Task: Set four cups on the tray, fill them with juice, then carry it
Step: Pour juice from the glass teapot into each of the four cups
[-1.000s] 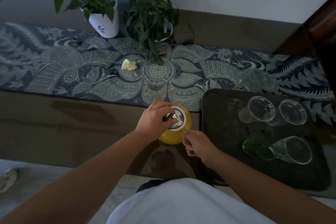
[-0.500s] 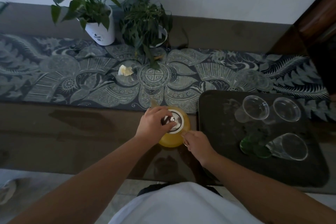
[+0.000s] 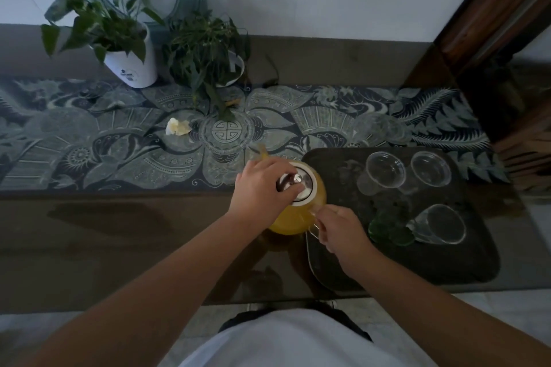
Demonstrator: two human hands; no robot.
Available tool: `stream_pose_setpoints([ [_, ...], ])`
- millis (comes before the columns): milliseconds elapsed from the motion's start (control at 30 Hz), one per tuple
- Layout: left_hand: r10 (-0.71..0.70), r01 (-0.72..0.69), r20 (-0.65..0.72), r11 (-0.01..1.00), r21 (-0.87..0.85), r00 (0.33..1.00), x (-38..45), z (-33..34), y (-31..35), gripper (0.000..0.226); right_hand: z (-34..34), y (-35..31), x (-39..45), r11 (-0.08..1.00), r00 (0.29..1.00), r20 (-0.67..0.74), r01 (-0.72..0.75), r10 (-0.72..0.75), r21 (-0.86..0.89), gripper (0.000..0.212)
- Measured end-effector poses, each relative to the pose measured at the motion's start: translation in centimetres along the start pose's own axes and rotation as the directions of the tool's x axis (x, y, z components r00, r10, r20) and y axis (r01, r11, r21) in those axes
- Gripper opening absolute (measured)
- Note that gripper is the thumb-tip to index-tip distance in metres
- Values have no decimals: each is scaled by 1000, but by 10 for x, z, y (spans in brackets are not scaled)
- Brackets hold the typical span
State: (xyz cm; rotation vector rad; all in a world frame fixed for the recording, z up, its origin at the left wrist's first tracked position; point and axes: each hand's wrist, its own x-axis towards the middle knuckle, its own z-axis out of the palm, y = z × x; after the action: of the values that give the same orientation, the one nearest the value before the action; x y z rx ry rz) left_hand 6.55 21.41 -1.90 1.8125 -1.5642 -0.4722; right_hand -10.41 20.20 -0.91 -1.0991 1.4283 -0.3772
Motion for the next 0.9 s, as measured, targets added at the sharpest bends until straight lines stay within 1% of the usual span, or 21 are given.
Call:
stream_pose_setpoints([
  [133,80,-80,-16,996,-36,997,17,6,35,28,-32,-16,-17,999,996,-91,16,-13,36,42],
  [300,176,-174,24,981,-87,984,33,20,83,25,-78,-26,-37,999,987,-162,-1,7,38,33],
  [400,204,-196,52,973,-118,978,40,31,112,26,-110,-28,-47,999,983,-181,-5,12,42,34],
  [467,224,-215,60,968,-127,973,44,38,132,25,-132,-29,-51,999,983,-183,4,4,42,38],
  [567,237,-226,60,964,-143,970,48,51,160,25,-168,-27,-53,998,982,-183,55,-49,27,43],
  [667,234,-225,54,965,-136,971,51,68,188,25,-206,-23,-51,995,987,-137,86,-80,43,42],
  [733,211,-204,53,972,-114,976,54,81,205,25,-230,-21,-47,994,991,-97,101,-96,43,41],
  [800,179,-173,52,980,-96,983,57,97,218,26,-253,-20,-41,993,990,-73,122,-121,6,42],
  [900,150,-148,17,985,-90,989,60,123,233,25,-283,-18,-31,990,989,-41,141,-142,-22,45],
])
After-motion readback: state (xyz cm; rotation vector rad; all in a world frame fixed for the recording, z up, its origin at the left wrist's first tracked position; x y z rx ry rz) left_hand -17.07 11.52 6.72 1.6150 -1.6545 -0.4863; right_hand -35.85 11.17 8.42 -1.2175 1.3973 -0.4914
